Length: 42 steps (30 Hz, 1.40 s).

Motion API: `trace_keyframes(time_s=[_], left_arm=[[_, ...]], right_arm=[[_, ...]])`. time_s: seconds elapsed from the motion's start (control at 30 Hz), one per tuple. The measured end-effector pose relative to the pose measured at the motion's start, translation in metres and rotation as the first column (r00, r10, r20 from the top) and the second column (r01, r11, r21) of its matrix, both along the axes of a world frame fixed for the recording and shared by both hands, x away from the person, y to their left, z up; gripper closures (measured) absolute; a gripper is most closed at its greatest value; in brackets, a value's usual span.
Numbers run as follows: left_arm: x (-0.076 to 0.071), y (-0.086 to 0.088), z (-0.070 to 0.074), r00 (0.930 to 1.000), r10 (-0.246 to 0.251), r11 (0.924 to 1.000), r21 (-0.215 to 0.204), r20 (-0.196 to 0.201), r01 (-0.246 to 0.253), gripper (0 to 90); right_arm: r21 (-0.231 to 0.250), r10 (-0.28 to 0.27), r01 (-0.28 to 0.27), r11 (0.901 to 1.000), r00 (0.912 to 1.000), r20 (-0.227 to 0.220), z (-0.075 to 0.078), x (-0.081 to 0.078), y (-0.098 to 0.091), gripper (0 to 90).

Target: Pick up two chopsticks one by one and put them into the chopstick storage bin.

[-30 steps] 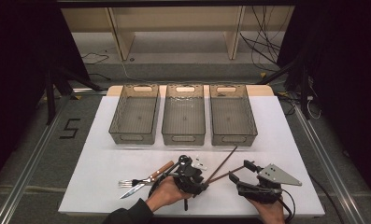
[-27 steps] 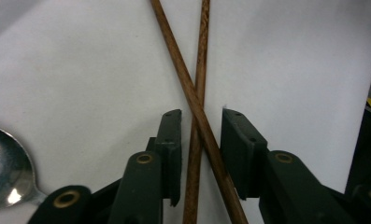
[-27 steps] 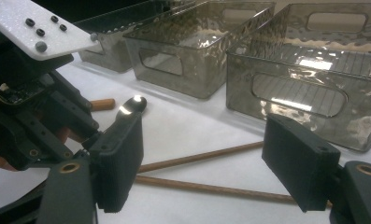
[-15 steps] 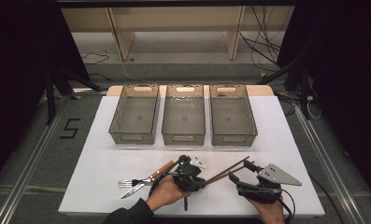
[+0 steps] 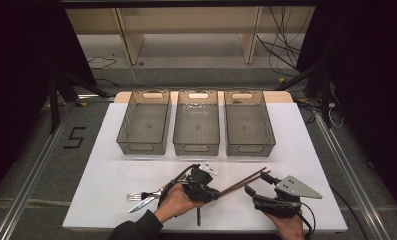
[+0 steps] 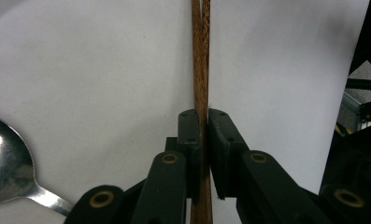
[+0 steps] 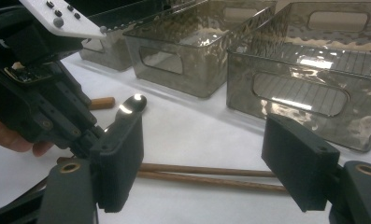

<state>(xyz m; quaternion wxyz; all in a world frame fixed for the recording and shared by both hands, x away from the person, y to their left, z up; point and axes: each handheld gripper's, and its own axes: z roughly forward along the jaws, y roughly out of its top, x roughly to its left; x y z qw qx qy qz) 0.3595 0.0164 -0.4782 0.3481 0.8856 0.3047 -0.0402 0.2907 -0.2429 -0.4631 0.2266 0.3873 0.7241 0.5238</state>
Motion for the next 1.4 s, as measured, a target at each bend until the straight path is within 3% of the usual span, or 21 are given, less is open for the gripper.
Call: trace_keyframes(time_s=[0.5, 0.9, 1.03, 1.4], left_arm=[[0.0031, -0.0007, -0.0025, 0.999, -0.023, 0.9996, 0.018, -0.037, 0.024, 82.6], [0.0032, -0.0013, -0.0019, 0.999, -0.022, 0.9996, 0.015, -0.04, 0.023, 81.1], [0.0031, -0.0018, -0.0016, 0.999, -0.03, 0.9989, 0.036, -0.032, 0.031, 82.9], [0.0027, 0.0015, 0.005, 0.9995, -0.027, 0.9995, 0.016, -0.018, 0.027, 83.7]], right_arm=[[-0.003, 0.005, -0.005, 1.0, 1.0, -0.004, -0.0009, 0.0007, 0.0005, 30.0], [-0.003, 0.006, -0.006, 1.0, 1.0, -0.005, -0.001, 0.0006, 0.0009, 30.0], [-0.004, 0.006, -0.006, 1.0, 1.0, -0.005, -0.001, 0.0007, 0.0008, 30.0], [-0.004, 0.006, -0.006, 1.0, 1.0, -0.005, -0.0009, 0.0006, 0.0008, 30.0]])
